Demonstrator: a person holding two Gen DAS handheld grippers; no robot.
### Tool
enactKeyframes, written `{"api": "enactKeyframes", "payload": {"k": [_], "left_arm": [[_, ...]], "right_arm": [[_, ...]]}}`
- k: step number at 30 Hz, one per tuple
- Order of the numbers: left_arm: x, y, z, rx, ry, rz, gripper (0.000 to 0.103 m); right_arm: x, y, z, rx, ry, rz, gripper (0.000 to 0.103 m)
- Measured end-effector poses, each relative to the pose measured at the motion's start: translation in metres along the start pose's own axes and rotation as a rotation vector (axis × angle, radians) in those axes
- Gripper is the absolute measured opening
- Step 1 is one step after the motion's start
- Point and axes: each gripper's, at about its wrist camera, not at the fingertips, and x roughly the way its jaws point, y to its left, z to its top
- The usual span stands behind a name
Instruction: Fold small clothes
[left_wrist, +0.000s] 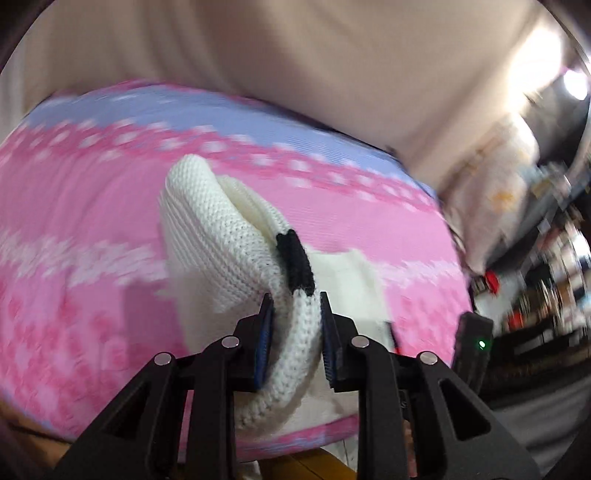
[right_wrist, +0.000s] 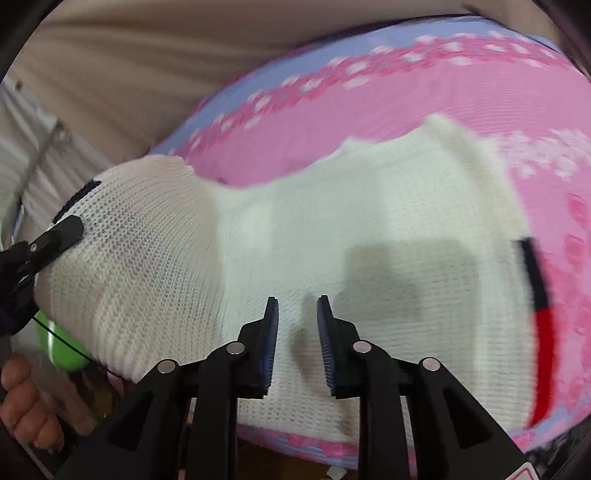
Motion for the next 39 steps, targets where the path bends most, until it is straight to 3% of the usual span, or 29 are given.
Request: {"api": "enactKeyframes", "payload": {"k": [4, 7, 9, 11, 12, 15, 18, 22, 24, 25, 26, 28, 30, 32, 33, 34, 35, 37, 39], "left_arm": [[0.057, -0.078, -0.019, 0.186, 0.117, -0.055, 0.023], [0.12, -0.099, -0.053, 0.251, 0.267, 0.024, 0.032], [0.127, -0.088, -0.069, 0.186, 0.339, 0.027, 0.039], [0.105, -0.075, -0.071, 0.156, 0.294, 0.015, 0.069], [0.093, -0.069, -0.07, 0.161, 0.262, 0.034, 0.073], [0.064, -0.04, -0.066, 0.162, 0.198, 0.108, 0.082], [0.078, -0.011, -0.075, 0.146, 0.3, 0.193, 0.082], [0.11, 0.011, -0.104, 0.108, 0.462, 0.262, 0.081], [0.116, 0.019, -0.11, 0.09, 0.482, 0.295, 0.075], [0.117, 0.024, -0.111, 0.08, 0.479, 0.316, 0.074], [0.116, 0.029, -0.112, 0.069, 0.47, 0.327, 0.072], [0.116, 0.034, -0.112, 0.05, 0.458, 0.336, 0.07], [0.115, 0.033, -0.112, 0.053, 0.438, 0.333, 0.07], [0.114, 0.03, -0.115, 0.08, 0.432, 0.334, 0.071], [0.117, 0.029, -0.116, 0.095, 0.439, 0.345, 0.071], [0.121, 0.027, -0.119, 0.106, 0.45, 0.348, 0.071], [0.124, 0.027, -0.12, 0.106, 0.459, 0.346, 0.071], [0.124, 0.023, -0.12, 0.108, 0.455, 0.35, 0.071], [0.116, 0.019, -0.117, 0.116, 0.425, 0.35, 0.071]], "right_arm": [[-0.042, -0.062, -0.001, 0.131, -0.074, -0.037, 0.029], [-0.058, -0.097, -0.01, 0.207, -0.098, -0.078, 0.034], [-0.071, -0.115, -0.012, 0.258, -0.101, -0.052, 0.038], [-0.082, -0.119, -0.014, 0.273, -0.125, -0.023, 0.049], [-0.082, -0.115, -0.011, 0.275, -0.134, -0.01, 0.058], [-0.081, -0.107, 0.001, 0.266, -0.119, 0.038, 0.065], [-0.052, -0.096, 0.018, 0.262, -0.015, 0.053, 0.071], [-0.004, -0.073, 0.025, 0.211, 0.139, 0.054, 0.071], [0.012, -0.055, 0.028, 0.161, 0.183, 0.042, 0.068], [0.013, -0.044, 0.031, 0.12, 0.177, 0.05, 0.057], [0.009, -0.033, 0.035, 0.076, 0.162, 0.07, 0.02], [-0.023, -0.019, 0.045, 0.043, 0.042, 0.183, 0.02], [-0.052, -0.022, 0.051, 0.053, -0.031, 0.231, 0.018], [-0.054, -0.046, 0.049, 0.06, -0.047, 0.148, 0.018], [-0.043, -0.063, 0.045, 0.06, -0.025, 0.06, 0.018], [-0.019, -0.087, 0.036, 0.071, 0.038, -0.045, 0.018], [0.001, -0.107, 0.027, 0.101, 0.104, -0.086, 0.019], [0.002, -0.13, 0.016, 0.192, 0.069, 0.02, 0.018], [-0.018, -0.126, 0.019, 0.214, 0.031, 0.029, 0.031]]}}
